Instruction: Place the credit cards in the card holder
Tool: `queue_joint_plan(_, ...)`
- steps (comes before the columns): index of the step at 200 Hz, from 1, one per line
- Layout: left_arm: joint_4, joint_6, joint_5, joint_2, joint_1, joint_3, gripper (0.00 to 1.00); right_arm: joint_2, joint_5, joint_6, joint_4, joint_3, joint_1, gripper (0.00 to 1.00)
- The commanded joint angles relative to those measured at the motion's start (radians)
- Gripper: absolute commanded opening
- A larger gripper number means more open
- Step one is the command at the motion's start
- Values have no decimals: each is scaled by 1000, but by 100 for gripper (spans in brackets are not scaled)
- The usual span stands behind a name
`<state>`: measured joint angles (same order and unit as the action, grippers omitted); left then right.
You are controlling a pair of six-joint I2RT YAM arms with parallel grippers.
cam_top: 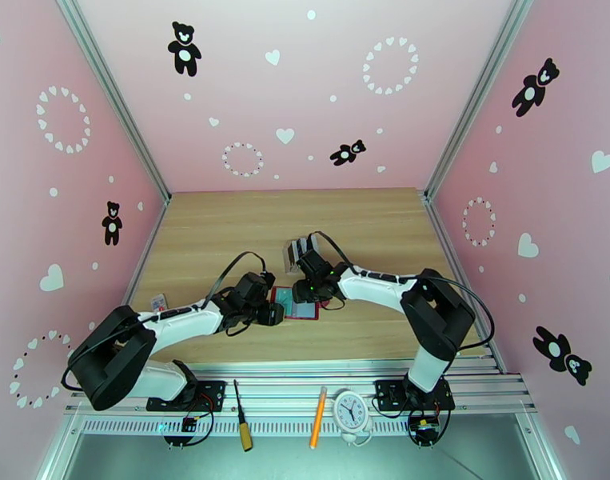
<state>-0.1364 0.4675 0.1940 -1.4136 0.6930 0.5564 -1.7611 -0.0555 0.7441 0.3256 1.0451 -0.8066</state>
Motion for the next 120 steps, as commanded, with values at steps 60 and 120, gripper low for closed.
queue_joint_plan(60, -11, -12, 18, -17, 5, 26, 56, -43, -23, 7, -17, 11, 7, 52)
queue_joint_plan(120, 22, 0, 63, -52, 5, 41, 56, -34, -64, 52, -80, -41, 0, 51)
